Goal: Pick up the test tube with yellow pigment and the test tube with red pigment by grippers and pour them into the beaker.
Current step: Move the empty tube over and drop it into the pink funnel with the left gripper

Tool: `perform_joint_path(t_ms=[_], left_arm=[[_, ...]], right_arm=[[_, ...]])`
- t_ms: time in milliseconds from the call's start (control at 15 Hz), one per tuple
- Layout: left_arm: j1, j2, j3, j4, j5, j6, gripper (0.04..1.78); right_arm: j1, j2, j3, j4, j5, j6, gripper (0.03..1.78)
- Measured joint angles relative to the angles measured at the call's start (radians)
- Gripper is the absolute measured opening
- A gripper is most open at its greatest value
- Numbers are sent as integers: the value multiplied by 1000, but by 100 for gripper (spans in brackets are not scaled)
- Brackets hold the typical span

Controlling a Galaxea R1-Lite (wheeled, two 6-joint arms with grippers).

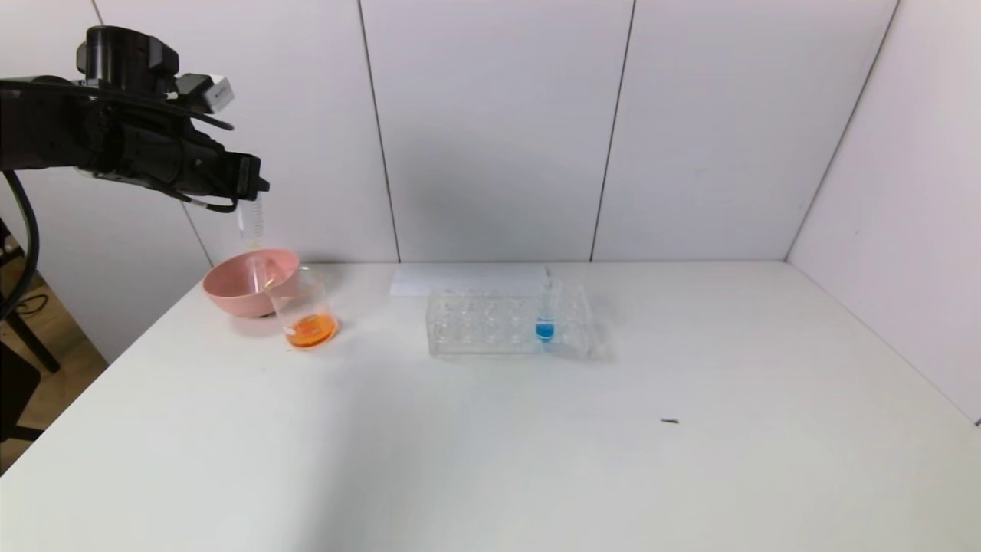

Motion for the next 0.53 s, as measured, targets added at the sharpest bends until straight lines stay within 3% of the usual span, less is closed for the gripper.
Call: perform_joint_path(t_ms=[400, 533], left_arm=[[96, -28, 163, -245, 41, -48, 46], [111, -28, 190, -258, 43, -55, 46]], right_arm=[[0, 0, 0, 0, 0, 0, 170], [0, 0, 0, 0, 0, 0, 170]])
